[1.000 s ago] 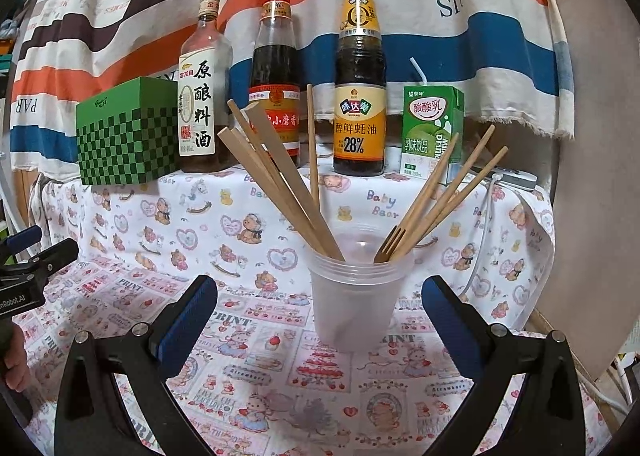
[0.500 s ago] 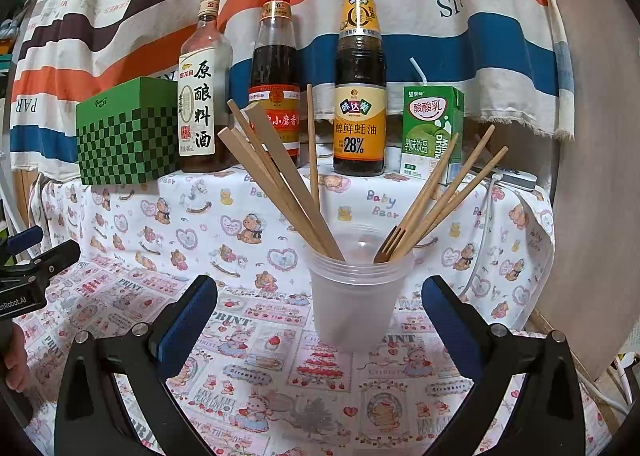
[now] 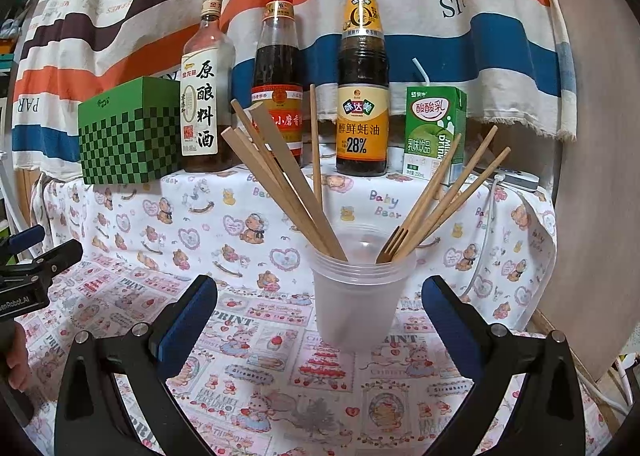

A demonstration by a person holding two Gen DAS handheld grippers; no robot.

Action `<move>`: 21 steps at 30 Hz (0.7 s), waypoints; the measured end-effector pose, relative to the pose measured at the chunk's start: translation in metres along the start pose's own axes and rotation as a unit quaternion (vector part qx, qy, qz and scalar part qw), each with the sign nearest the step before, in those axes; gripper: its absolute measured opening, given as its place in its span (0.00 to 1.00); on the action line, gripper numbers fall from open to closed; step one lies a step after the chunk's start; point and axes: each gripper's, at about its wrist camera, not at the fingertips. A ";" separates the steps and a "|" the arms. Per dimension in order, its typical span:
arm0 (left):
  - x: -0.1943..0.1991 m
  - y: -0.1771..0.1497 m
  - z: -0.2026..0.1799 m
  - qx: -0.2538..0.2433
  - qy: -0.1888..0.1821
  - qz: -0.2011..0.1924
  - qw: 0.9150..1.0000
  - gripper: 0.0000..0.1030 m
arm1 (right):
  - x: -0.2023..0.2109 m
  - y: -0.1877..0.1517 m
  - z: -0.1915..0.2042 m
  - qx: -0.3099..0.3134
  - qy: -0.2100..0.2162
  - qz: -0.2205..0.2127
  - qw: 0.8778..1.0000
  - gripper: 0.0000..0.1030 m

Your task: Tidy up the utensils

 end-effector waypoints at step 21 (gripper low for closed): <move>0.000 -0.001 0.000 0.002 0.000 0.001 1.000 1.00 | -0.001 0.000 0.000 0.001 0.000 0.001 1.000 1.00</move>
Point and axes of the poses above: each gripper's, at about its wrist camera, not at the fingertips, and x roughly against the way its jaws point, z to its left, y to its top, and after that the axes turned 15 degrees about x, right-handed
